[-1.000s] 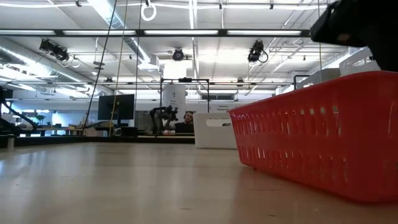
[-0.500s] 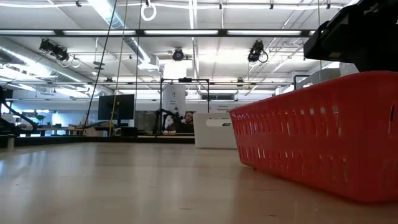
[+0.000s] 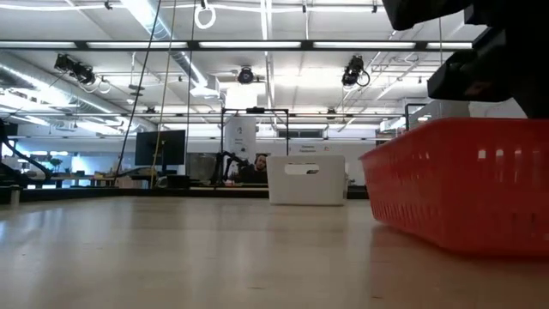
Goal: Stack baskets on shelf by color
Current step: Stack the red bin on top of the red bin on the shelf
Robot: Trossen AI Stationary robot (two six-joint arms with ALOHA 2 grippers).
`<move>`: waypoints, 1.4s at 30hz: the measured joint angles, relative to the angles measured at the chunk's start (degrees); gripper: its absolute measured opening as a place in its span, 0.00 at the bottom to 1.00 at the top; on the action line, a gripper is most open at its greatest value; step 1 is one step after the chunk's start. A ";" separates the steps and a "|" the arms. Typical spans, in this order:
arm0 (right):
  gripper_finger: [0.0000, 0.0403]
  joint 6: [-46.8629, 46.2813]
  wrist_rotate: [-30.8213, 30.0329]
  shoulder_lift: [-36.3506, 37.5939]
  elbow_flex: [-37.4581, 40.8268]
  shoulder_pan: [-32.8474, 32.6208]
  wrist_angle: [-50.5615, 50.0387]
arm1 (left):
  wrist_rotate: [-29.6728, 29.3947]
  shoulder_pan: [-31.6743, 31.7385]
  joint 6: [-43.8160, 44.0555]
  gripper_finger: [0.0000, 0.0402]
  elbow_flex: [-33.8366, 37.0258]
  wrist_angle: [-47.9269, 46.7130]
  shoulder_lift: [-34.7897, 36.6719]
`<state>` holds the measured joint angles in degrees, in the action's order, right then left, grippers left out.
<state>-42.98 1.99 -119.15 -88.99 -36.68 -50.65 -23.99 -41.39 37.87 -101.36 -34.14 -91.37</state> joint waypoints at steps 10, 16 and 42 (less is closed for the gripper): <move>0.02 1.04 3.50 0.11 -9.99 2.88 -9.92 | -2.73 0.07 -2.08 0.35 0.00 -0.34 0.00; 0.02 -1.91 1.88 0.18 -25.03 5.60 -24.29 | -2.86 0.07 -4.06 0.35 0.00 -0.38 0.00; 0.02 -47.08 8.44 3.15 -44.94 4.84 -39.58 | -5.34 3.54 -9.62 0.35 0.00 -3.66 -0.02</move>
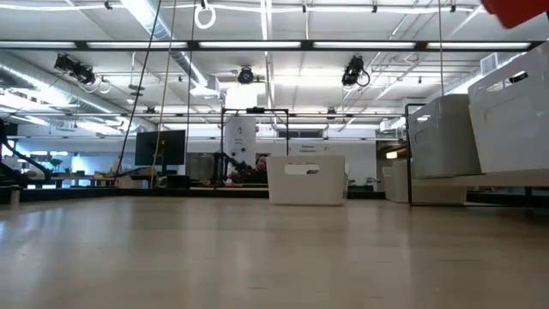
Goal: Stack baskets on shelf by color
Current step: Stack the red bin on top of the red bin on the shelf
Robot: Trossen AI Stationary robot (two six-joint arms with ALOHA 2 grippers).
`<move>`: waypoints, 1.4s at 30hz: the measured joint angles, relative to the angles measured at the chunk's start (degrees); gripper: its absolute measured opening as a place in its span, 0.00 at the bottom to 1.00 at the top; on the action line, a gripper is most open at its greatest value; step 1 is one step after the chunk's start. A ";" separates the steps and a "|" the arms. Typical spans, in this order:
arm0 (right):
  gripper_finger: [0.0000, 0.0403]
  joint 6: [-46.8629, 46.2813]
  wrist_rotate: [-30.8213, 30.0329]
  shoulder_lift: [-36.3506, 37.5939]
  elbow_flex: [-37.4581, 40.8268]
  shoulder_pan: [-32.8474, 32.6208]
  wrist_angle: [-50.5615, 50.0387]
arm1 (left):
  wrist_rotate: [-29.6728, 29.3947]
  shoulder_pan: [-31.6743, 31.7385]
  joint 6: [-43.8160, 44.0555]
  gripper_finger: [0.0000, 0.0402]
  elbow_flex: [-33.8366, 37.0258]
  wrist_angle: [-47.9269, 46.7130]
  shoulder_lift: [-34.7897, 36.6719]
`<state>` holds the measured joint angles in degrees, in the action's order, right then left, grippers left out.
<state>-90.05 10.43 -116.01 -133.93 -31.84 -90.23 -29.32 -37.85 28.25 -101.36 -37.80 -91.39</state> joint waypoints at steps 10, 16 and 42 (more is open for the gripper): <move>0.02 -19.23 -3.10 0.00 0.00 -4.55 0.19 | -0.03 6.81 -6.92 0.35 0.00 -0.64 0.00; 0.02 -32.15 -5.68 0.00 1.05 -7.67 0.20 | 11.70 10.84 -16.03 0.35 0.00 -1.29 0.35; 0.02 -35.13 -6.07 12.01 14.89 -11.11 0.37 | 23.11 13.95 -21.59 0.33 -0.02 -4.49 3.65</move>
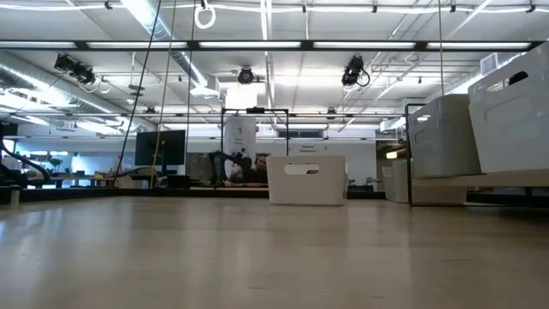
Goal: Stack baskets on shelf by color
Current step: Stack the red bin on top of the red bin on the shelf
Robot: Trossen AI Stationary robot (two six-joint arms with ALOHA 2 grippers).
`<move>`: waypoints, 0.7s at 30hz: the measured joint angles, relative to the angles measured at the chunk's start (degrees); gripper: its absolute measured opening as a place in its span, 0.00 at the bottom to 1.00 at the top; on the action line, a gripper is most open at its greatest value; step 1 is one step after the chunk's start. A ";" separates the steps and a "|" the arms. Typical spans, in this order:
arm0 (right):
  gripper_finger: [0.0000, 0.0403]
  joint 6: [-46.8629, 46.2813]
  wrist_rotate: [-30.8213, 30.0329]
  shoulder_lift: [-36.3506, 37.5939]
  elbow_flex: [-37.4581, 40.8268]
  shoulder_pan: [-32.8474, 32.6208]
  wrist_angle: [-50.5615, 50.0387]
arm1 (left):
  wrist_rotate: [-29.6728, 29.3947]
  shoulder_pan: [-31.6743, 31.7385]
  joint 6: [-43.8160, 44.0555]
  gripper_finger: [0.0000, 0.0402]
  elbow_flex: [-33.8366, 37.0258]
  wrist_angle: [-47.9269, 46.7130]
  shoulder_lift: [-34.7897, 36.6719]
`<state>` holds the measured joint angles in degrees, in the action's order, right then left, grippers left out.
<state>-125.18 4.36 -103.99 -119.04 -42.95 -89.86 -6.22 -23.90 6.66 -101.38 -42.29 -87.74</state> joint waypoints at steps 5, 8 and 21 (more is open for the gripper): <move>0.03 -0.85 1.27 6.51 9.70 -0.12 -0.20 | -0.11 0.96 1.80 0.33 0.00 0.86 0.00; 0.03 -1.21 1.31 9.14 13.87 -0.14 -0.15 | -0.12 1.03 2.86 0.33 0.00 0.85 0.00; 0.03 -2.21 2.01 10.31 23.08 -0.12 4.78 | -1.02 1.03 4.69 0.33 0.00 0.91 -0.02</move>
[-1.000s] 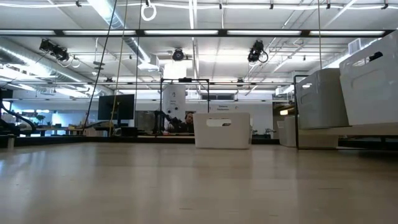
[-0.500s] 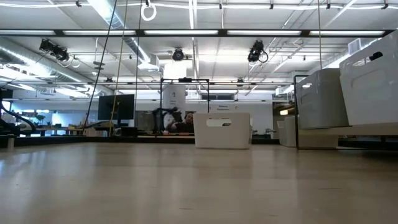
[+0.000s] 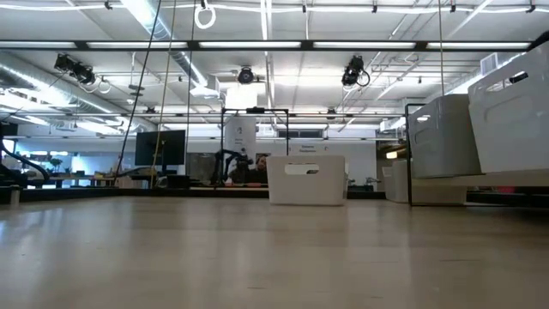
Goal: Stack baskets on shelf by color
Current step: Stack the red bin on top of the red bin on the shelf
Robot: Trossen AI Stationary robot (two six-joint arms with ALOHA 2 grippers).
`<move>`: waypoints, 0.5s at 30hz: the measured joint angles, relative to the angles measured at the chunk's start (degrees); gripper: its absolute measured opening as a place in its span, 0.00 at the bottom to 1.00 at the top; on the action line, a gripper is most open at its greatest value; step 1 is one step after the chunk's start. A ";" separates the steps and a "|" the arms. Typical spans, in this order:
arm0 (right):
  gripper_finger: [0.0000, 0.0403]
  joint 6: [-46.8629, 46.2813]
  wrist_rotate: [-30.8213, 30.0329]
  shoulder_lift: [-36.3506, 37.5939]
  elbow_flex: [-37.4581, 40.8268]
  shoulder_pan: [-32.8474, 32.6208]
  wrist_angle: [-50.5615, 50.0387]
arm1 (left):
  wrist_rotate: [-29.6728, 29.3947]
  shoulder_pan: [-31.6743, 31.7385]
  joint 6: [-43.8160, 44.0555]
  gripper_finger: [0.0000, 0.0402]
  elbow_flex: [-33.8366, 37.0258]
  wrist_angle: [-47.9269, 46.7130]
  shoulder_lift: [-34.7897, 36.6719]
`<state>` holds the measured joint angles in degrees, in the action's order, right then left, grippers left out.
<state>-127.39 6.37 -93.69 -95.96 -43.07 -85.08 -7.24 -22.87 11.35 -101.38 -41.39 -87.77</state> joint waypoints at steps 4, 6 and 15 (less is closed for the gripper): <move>0.03 -0.22 0.66 -0.07 2.39 0.13 2.87 | -0.64 0.00 -0.46 0.33 0.00 0.19 0.00; 0.03 -0.48 1.23 -0.04 3.38 0.17 3.96 | -0.64 0.00 -0.47 0.33 0.00 0.21 0.00; 0.18 0.39 3.61 -0.06 4.41 1.53 4.73 | -0.63 0.00 -0.16 0.33 0.00 0.03 -0.04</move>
<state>-127.00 9.98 -93.75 -91.55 -41.54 -80.35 -7.87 -22.87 11.19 -101.38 -41.35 -87.81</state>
